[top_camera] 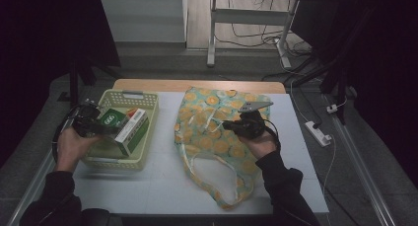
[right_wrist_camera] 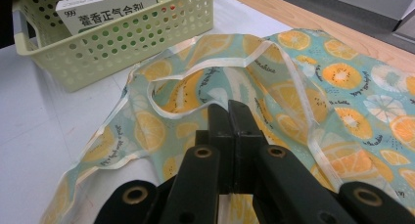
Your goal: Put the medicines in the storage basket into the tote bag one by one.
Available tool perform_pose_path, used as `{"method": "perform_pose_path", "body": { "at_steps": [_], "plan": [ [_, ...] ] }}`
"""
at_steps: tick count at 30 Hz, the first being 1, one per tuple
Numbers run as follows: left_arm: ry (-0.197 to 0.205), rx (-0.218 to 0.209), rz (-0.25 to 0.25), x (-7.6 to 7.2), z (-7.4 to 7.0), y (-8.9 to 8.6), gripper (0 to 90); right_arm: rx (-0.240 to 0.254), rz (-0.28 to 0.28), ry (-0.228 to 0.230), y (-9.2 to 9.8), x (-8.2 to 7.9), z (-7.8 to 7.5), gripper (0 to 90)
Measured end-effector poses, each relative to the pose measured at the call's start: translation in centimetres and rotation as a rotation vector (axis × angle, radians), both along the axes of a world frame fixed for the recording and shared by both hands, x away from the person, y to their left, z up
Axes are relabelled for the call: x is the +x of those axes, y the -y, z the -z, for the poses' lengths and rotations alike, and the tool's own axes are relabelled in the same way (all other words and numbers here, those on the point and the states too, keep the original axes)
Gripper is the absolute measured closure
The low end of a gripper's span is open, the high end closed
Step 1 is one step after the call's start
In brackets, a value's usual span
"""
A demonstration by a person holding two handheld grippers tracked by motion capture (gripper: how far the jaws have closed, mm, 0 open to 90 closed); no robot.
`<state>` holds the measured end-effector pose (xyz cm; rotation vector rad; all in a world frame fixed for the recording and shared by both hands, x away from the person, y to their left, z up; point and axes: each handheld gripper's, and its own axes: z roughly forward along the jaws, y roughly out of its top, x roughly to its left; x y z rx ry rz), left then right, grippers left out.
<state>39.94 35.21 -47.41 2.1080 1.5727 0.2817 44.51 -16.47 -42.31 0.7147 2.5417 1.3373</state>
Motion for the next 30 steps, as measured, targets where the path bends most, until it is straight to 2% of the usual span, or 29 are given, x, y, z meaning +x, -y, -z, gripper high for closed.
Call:
{"method": "perform_pose_path", "body": {
  "at_steps": [8,14,21,25,30],
  "plan": [
    [0.066,-0.014,-0.009,-0.9,-1.9,-0.4,17.8,0.004,0.0,-0.003,0.0,0.0,0.0,89.3],
    [0.124,-0.059,-0.002,-1.6,-3.4,-0.9,17.8,0.005,0.003,-0.002,0.1,0.0,0.0,89.3],
    [0.203,-0.092,-0.006,-2.6,-5.2,-1.3,17.8,0.006,0.005,-0.003,0.1,0.1,0.0,89.3],
    [0.241,-0.102,0.014,-3.3,-6.4,-1.0,17.9,0.007,0.005,-0.002,0.1,0.1,0.0,89.4],
    [0.269,-0.112,0.055,-4.0,-7.6,0.0,17.9,0.01,0.008,0.0,0.1,0.1,0.0,89.4]
  ]
}}
